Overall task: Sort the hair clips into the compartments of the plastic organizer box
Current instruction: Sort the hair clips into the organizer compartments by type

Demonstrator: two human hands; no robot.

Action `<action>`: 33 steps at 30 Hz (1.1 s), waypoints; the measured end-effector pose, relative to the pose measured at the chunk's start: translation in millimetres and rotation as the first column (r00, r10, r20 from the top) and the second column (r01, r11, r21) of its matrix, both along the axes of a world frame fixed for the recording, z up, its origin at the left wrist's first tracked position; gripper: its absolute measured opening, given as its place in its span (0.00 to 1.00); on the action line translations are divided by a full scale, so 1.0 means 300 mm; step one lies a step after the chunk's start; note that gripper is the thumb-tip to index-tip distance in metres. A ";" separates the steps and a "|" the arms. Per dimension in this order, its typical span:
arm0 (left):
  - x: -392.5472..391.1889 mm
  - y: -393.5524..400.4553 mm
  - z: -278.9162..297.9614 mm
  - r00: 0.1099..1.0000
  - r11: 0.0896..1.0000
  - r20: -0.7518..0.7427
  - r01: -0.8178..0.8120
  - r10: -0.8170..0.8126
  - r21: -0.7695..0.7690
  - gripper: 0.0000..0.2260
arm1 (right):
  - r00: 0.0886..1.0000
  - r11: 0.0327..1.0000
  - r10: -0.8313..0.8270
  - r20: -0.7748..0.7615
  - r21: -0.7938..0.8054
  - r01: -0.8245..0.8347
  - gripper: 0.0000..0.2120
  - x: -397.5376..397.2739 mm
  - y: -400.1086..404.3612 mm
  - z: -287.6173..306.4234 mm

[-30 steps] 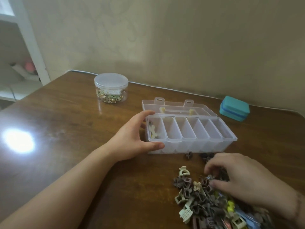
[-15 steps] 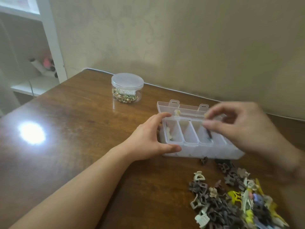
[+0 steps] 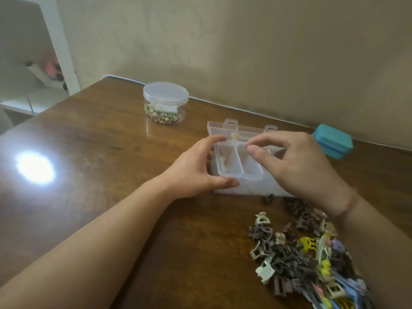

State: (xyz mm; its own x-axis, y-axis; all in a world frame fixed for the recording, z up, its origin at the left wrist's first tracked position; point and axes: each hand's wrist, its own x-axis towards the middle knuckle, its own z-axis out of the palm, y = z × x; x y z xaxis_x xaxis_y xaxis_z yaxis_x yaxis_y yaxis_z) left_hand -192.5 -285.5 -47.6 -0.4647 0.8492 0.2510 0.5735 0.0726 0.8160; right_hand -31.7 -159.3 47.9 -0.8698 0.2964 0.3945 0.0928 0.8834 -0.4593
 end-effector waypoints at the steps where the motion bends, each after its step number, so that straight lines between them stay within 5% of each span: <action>1: 0.001 0.000 0.001 1.000 1.000 -0.002 -0.004 0.004 -0.001 0.44 | 0.999 1.000 0.029 0.012 0.005 -0.030 0.06 0.056 -0.004 0.007; 6: 0.003 -0.001 0.009 1.000 1.000 0.005 0.000 0.000 -0.019 0.44 | 0.930 0.959 0.078 0.358 0.228 -0.169 0.14 0.321 -0.044 -0.054; 15: 0.014 0.001 0.015 1.000 1.000 0.004 -0.010 0.010 -0.026 0.47 | 0.900 0.864 -0.140 0.413 0.496 -0.093 0.30 0.388 -0.207 -0.272; 20: 0.021 -0.002 0.020 1.000 0.999 -0.006 -0.016 0.016 -0.046 0.47 | 0.934 0.817 -0.108 0.341 0.566 -0.112 0.29 0.325 -0.236 -0.274; 25: 0.019 -0.001 0.017 1.000 0.998 -0.005 -0.020 0.019 -0.056 0.47 | 0.972 0.904 -0.002 0.234 0.417 -0.098 0.19 0.343 -0.202 -0.236; 33: 0.022 -0.004 0.022 1.000 0.998 0.000 -0.012 0.012 -0.059 0.47 | 0.976 0.847 0.046 0.211 0.511 -0.150 0.11 0.312 -0.223 -0.241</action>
